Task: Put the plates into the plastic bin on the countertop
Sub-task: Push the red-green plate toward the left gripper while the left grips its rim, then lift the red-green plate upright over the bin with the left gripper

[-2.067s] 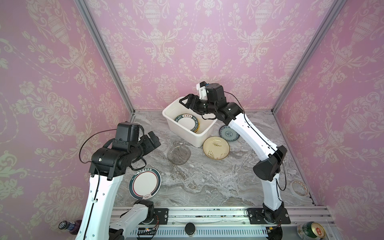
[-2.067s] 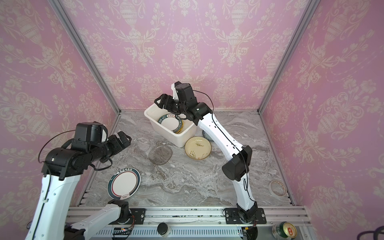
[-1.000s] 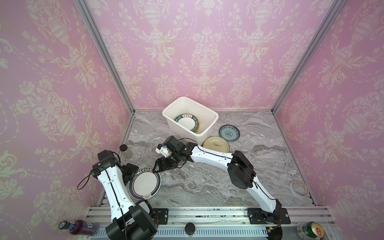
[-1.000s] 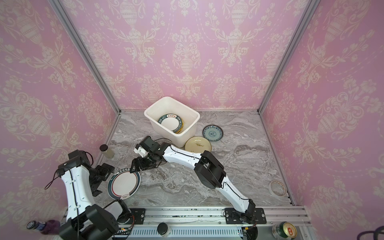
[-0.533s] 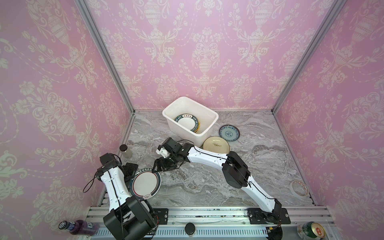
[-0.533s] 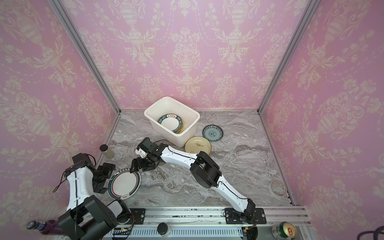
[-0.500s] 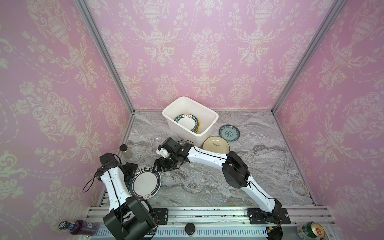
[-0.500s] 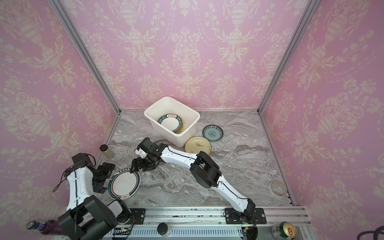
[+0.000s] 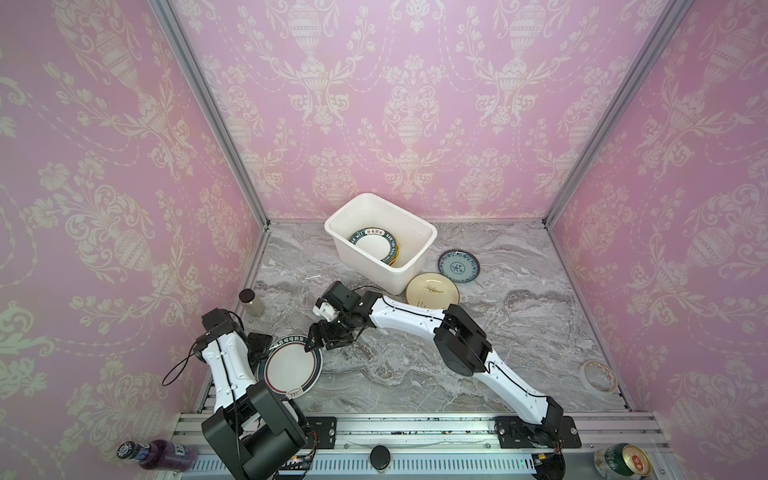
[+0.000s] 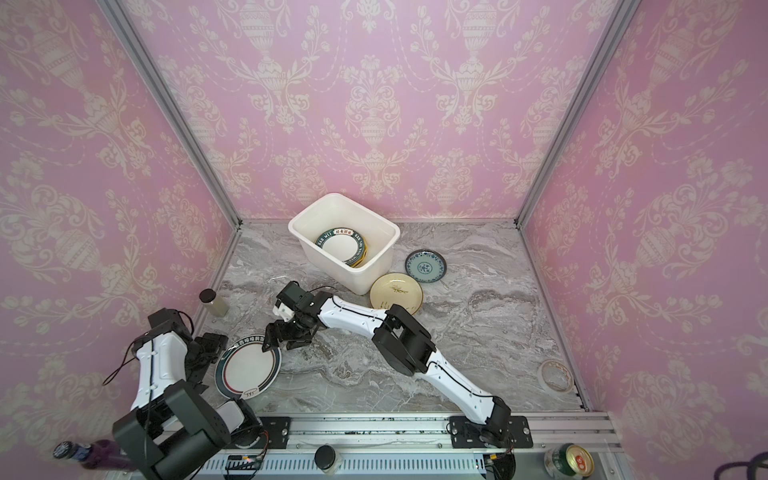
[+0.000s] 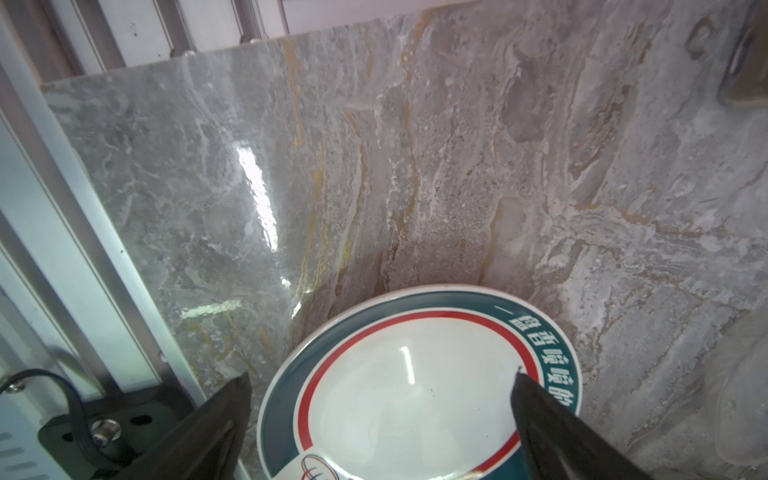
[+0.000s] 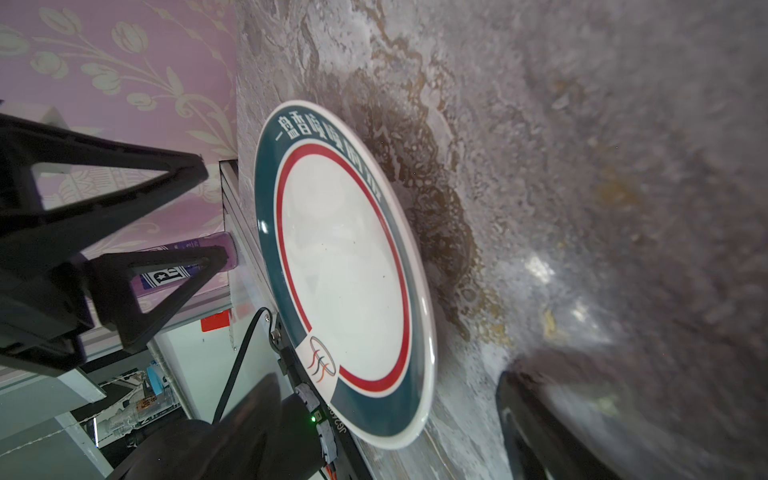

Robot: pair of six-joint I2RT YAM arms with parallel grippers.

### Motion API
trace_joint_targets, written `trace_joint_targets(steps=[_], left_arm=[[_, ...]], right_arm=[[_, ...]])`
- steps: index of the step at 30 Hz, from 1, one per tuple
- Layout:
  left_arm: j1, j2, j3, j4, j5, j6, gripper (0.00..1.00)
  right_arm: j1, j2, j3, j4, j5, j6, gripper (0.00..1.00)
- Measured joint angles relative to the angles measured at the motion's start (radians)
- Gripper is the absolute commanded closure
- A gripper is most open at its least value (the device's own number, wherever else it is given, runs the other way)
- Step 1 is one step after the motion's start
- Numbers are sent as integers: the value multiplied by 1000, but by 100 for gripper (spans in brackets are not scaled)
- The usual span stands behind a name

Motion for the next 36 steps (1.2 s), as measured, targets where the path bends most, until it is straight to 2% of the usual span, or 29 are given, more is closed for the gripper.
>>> trace_joint_targets(steps=[14, 19, 30, 36], left_arm=[[0, 1, -117, 137, 53, -41, 1], [0, 0, -150, 181, 103, -48, 1], [7, -20, -169, 203, 125, -52, 1], [8, -20, -169, 204, 129, -52, 1]], right_arm=[[0, 55, 91, -3, -71, 0, 18], [0, 82, 107, -1, -100, 7, 20], [-7, 83, 71, 71, -123, 37, 54], [-7, 83, 40, 87, -127, 46, 67]])
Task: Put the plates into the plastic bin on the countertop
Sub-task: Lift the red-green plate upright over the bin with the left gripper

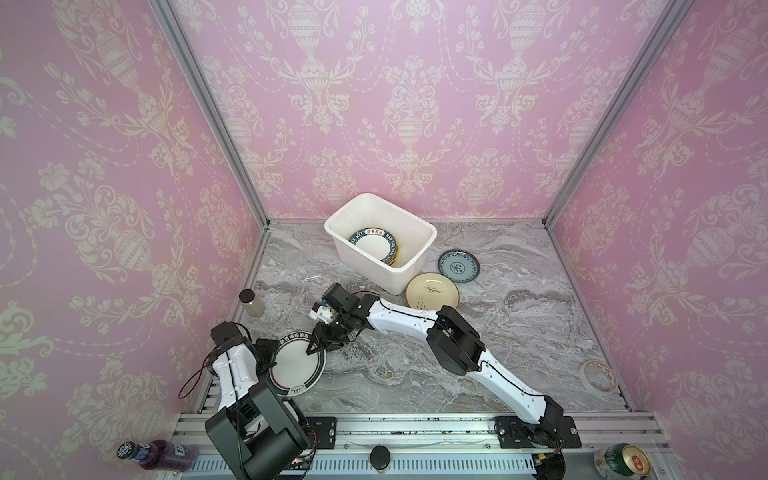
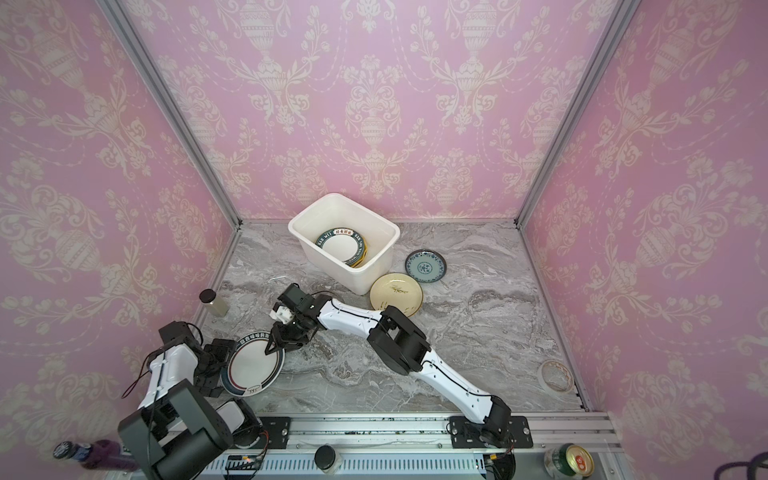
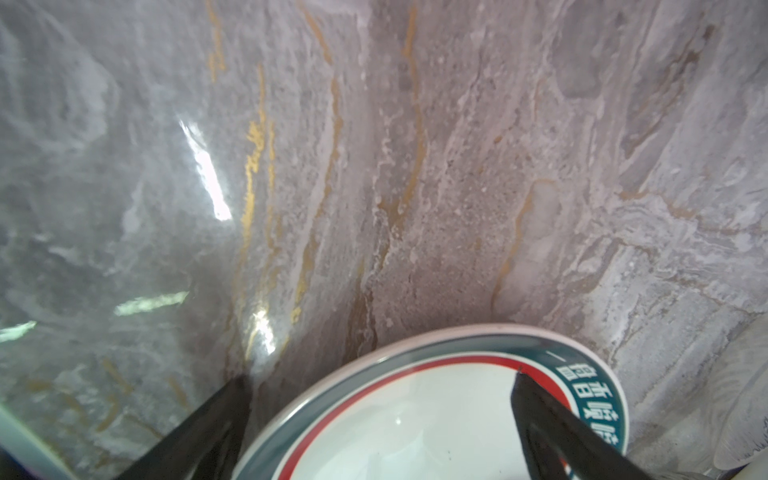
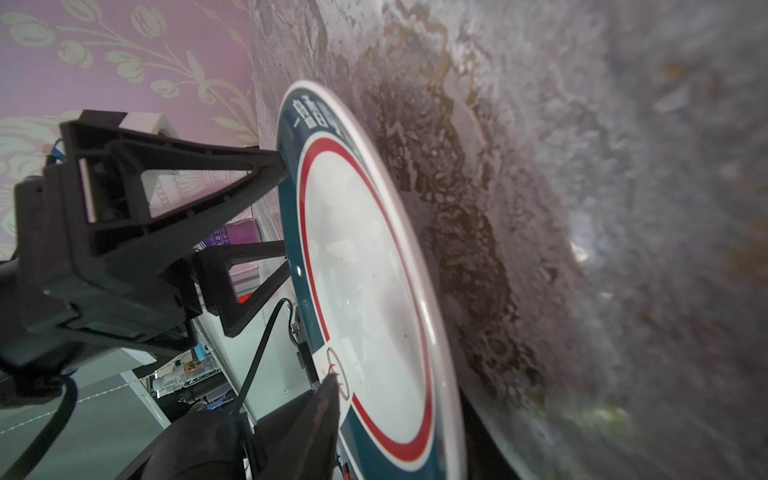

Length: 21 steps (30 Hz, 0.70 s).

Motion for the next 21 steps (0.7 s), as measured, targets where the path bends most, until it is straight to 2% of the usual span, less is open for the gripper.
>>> trace_joint_targets(steps=[13, 21], left_arm=[[5, -23, -10, 16, 38, -14, 1], [5, -106, -15, 47, 175, -29, 1]], right_arm=[[-5, -14, -7, -1, 15, -23, 93], [-28, -99, -39, -63, 96, -28, 95]])
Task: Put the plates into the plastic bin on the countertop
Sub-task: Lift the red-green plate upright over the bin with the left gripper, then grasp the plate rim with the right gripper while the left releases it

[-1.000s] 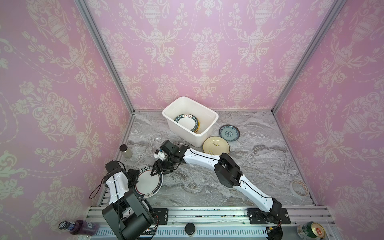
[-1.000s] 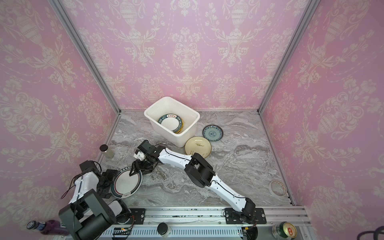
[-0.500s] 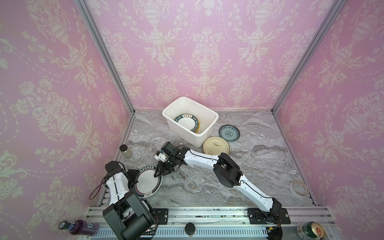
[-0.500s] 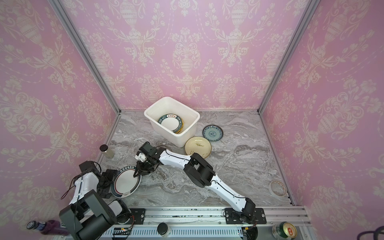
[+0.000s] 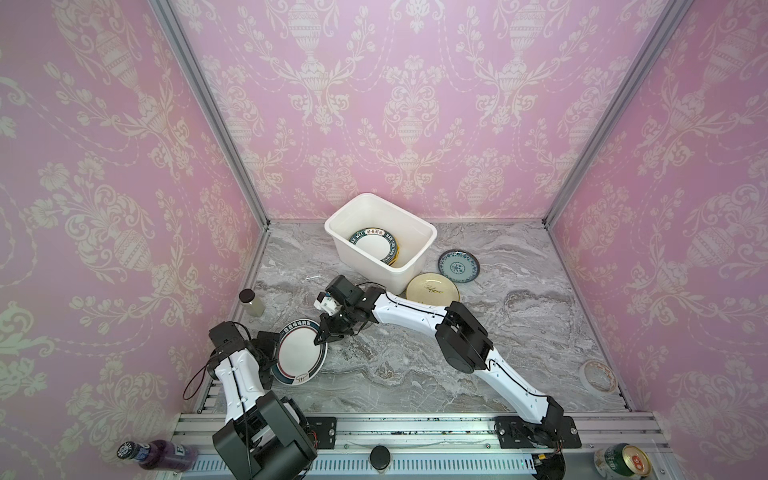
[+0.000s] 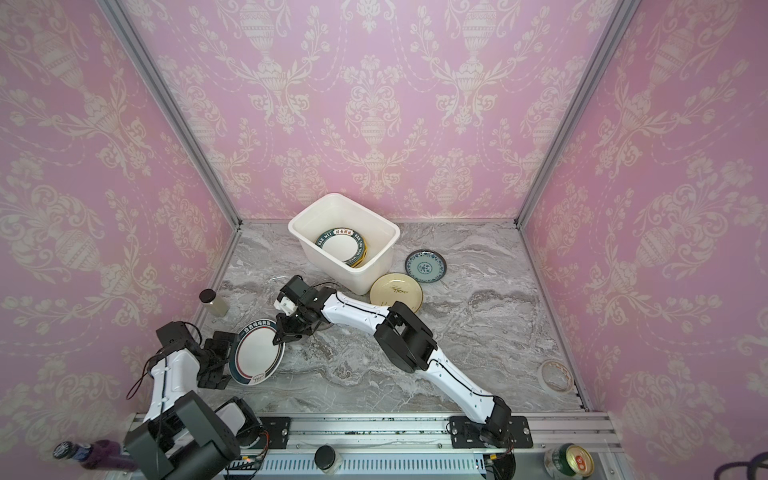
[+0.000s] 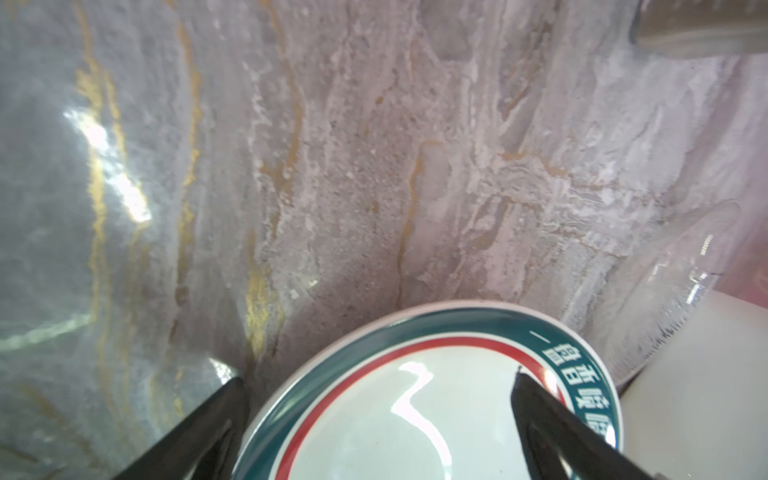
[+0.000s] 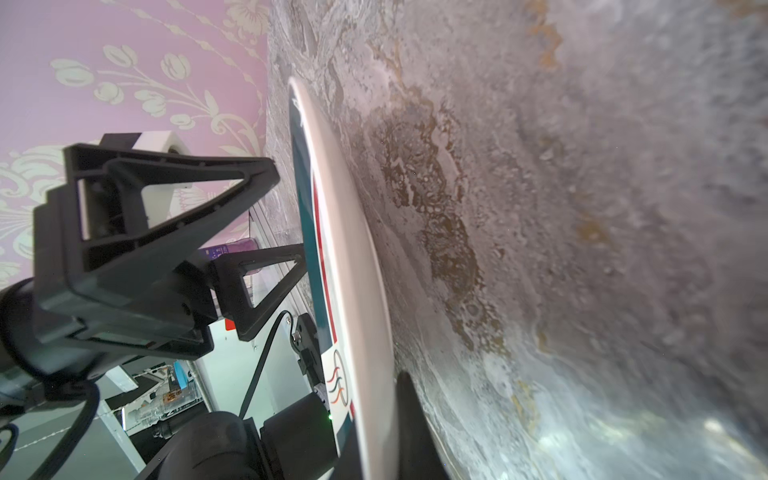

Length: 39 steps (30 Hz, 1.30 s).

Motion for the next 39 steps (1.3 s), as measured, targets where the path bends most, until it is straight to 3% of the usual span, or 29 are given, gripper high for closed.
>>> trace_joint_targets(steps=[14, 18, 27, 32, 39], left_arm=[[-3, -251, 69, 174, 253, -156, 1], [-48, -276, 122, 218, 280, -195, 1], [-341, -193, 365, 250, 224, -156, 1], [-575, -45, 548, 237, 128, -41, 1], [-816, 125, 765, 203, 12, 186, 1]], right_arm=[[-123, -294, -10, -254, 138, -80, 97], [-171, -348, -8, -309, 148, -102, 97], [-264, -417, 31, -411, 166, -108, 96], [-337, -469, 39, -417, 158, -84, 96], [-464, -484, 49, -398, 159, 10, 95]])
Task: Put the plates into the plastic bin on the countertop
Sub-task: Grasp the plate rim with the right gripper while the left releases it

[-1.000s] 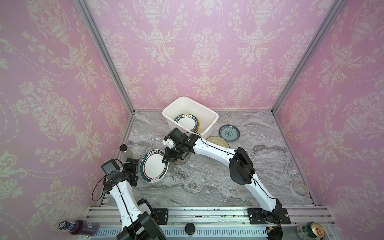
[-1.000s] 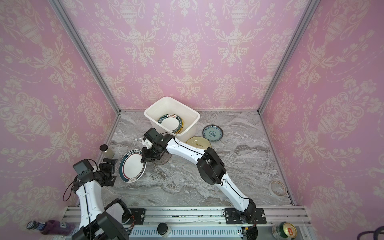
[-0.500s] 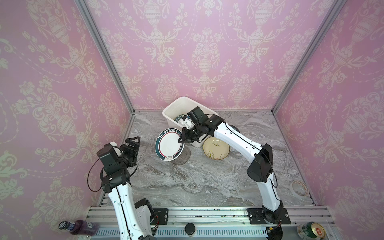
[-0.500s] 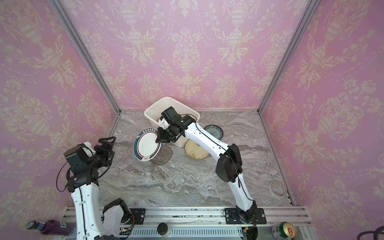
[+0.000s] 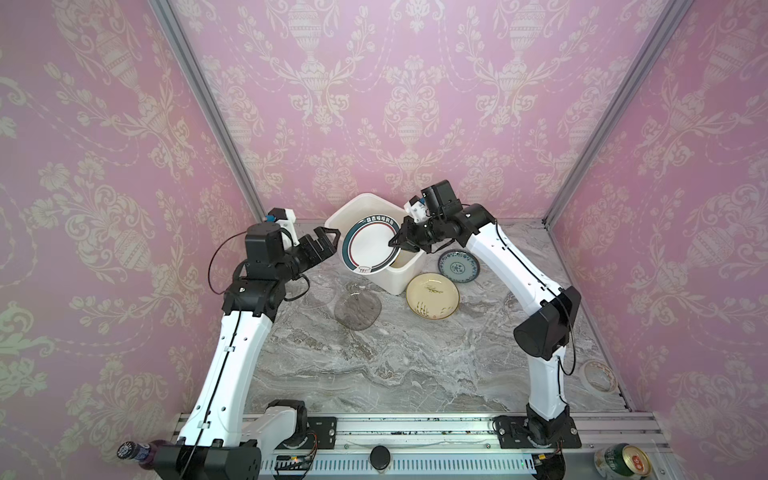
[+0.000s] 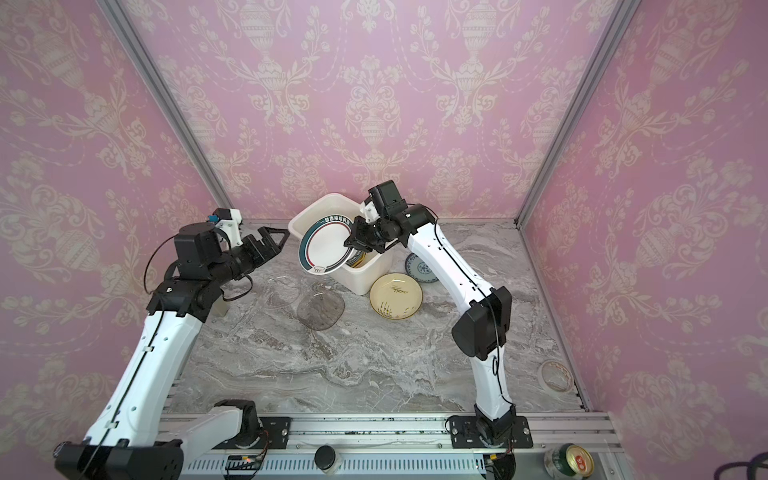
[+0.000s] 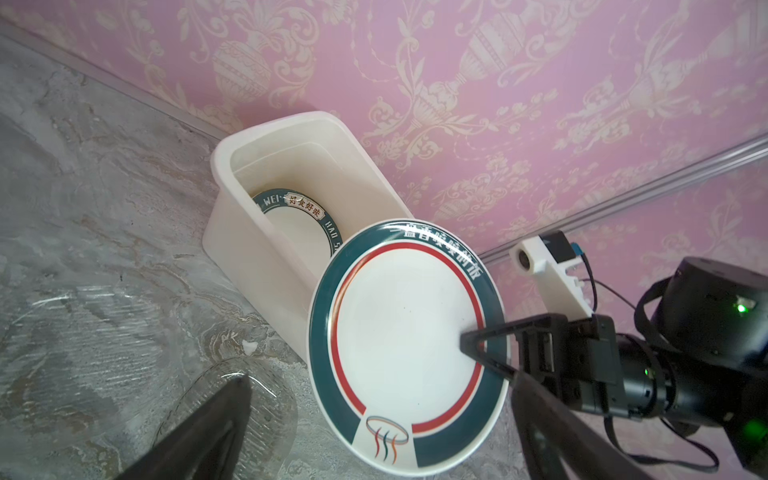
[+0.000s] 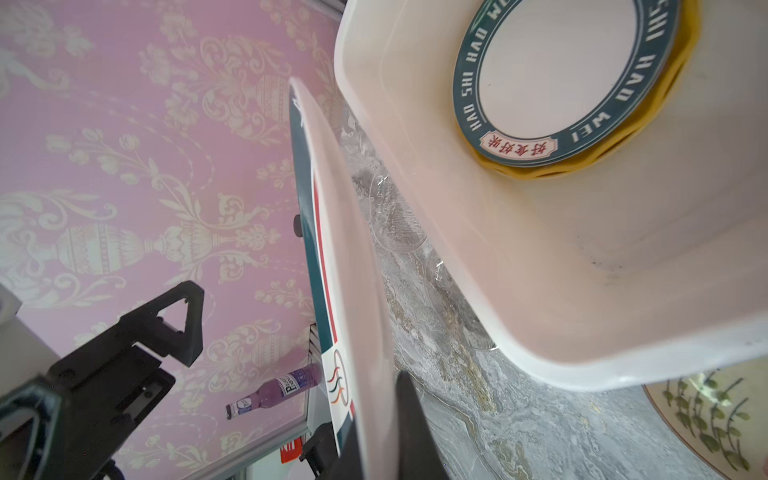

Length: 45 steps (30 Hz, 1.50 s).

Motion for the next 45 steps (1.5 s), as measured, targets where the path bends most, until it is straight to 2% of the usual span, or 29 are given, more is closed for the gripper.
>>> trace_joint_targets(steps=[6, 10, 16, 31, 37, 45], left_arm=[[-114, 39, 78, -40, -100, 206, 1], [-136, 41, 79, -39, -150, 303, 1], [-164, 85, 79, -23, -154, 409, 1], [-180, 164, 67, 35, -120, 439, 1], [-180, 164, 40, 47, -114, 440, 1], [-180, 164, 20, 54, -113, 439, 1]], right_arm=[[-60, 0, -6, 103, 61, 177, 92], [-62, 3, -19, 178, 121, 311, 93], [-60, 41, -18, 256, 200, 458, 94], [12, 280, 136, 237, 413, 650, 95], [37, 362, 228, 235, 442, 680, 95], [40, 430, 247, 254, 450, 673, 95]])
